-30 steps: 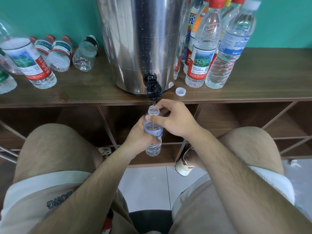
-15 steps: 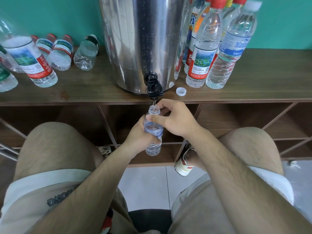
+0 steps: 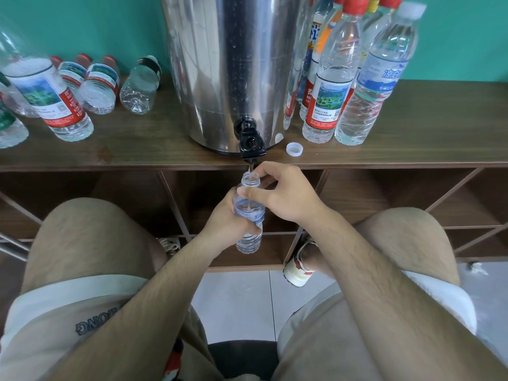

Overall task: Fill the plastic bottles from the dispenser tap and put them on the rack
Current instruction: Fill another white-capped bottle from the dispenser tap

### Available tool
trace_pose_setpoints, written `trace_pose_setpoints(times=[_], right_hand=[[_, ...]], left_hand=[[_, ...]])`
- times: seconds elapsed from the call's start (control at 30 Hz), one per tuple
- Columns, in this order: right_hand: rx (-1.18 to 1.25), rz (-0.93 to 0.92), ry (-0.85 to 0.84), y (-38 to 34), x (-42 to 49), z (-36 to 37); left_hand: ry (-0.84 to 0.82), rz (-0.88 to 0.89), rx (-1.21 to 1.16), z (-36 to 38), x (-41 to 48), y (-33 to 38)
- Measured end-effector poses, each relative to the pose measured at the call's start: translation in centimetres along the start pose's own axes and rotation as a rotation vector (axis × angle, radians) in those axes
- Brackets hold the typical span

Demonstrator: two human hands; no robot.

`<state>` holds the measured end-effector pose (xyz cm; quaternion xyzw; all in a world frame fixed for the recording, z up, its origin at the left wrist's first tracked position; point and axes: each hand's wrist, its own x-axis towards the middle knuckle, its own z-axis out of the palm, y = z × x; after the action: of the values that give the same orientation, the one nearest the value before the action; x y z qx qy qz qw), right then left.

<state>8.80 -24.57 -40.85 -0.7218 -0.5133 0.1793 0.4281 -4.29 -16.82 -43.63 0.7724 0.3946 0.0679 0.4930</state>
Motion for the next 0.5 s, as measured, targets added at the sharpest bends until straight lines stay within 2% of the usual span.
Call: trace_pose_setpoints(times=[0.5], right_hand=[[-0.004,0.005,0.0,0.18,0.03,-0.01]], left_hand=[[-0.001,-0.013,0.0,0.01,0.08,-0.13]])
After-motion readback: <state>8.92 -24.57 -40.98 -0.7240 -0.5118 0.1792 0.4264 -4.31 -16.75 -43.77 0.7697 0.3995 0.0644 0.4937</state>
